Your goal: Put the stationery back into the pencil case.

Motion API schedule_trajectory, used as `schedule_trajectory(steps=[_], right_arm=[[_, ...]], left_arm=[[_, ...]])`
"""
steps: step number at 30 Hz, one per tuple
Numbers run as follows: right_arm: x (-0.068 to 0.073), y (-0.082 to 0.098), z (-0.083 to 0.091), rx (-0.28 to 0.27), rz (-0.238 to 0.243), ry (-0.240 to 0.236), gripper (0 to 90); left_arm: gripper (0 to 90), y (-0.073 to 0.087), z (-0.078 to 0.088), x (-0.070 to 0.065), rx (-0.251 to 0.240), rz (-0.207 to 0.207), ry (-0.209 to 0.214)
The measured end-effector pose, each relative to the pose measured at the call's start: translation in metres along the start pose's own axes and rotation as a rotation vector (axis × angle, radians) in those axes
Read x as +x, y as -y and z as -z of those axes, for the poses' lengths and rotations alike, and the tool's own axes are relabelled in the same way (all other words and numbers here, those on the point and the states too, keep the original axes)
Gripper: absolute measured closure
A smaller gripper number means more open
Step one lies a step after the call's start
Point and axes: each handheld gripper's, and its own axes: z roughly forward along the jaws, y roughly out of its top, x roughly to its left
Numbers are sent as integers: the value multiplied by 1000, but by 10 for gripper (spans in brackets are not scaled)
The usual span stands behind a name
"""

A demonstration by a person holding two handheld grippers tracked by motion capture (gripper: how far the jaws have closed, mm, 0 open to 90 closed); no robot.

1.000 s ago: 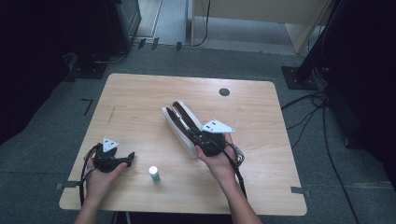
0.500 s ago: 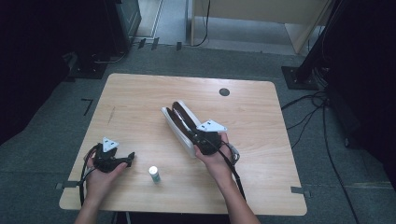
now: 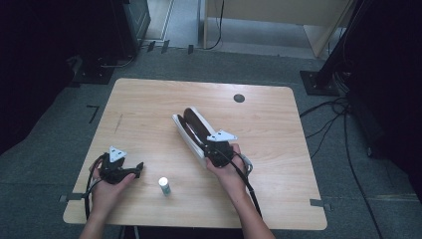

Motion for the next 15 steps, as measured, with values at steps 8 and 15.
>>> schedule_trajectory(steps=[8,15], right_arm=[[-1,1,-4,60,-17,-10,813],[-3,0,-7,116,-36,-25,811]], left_arm=[[137,0,0,0,0,0,0],[137,0,0,0,0,0,0]])
